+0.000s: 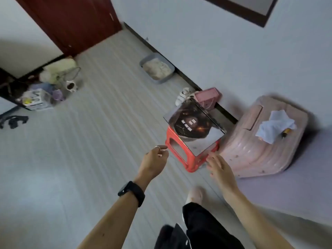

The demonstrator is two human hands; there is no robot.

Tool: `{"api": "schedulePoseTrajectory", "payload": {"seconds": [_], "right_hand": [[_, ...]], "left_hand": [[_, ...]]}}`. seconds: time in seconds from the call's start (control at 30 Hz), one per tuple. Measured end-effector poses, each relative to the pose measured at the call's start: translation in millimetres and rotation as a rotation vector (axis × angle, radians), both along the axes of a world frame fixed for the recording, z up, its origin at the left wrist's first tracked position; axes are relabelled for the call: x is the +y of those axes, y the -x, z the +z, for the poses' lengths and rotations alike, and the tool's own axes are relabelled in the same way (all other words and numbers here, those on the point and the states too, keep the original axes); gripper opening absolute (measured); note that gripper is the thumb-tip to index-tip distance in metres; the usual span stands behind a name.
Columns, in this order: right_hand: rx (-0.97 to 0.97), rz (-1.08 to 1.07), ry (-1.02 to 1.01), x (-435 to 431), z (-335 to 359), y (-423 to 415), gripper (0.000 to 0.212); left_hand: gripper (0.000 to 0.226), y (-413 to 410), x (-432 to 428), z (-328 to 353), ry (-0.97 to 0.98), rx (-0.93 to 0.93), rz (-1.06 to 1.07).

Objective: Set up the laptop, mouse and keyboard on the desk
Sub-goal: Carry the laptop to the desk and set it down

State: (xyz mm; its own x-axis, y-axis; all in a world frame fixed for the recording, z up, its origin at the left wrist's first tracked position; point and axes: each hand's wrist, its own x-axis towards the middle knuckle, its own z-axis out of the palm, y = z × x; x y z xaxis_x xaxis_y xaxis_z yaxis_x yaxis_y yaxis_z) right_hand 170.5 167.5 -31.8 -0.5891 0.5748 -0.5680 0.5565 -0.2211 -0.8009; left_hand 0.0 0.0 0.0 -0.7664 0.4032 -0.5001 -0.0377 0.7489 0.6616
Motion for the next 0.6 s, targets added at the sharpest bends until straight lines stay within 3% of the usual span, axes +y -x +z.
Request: {"api": "schedulePoseTrajectory", "payload": {"seconds": [0.13, 0.23, 0.6], "right_hand": [[-0.068, -0.131, 0.111, 34.6, -21.2, 31.2, 0.052], [-0.091, -0.252, 0.163, 56.6, -38.3, 53.7, 0.041], [-0.238, -0.549, 0.301, 120.7, -155.2, 130.4, 0.032]], "left_hand": [[0.03, 40.3, 41.9, -23.4, 0.102, -0.081, -0.111], [0.03, 81.0, 74.6, -44.8, 0.148, -0.119, -0.162], [0.039, 251.6, 187.8, -170.1, 0.333, -0.133, -0.405]]}}
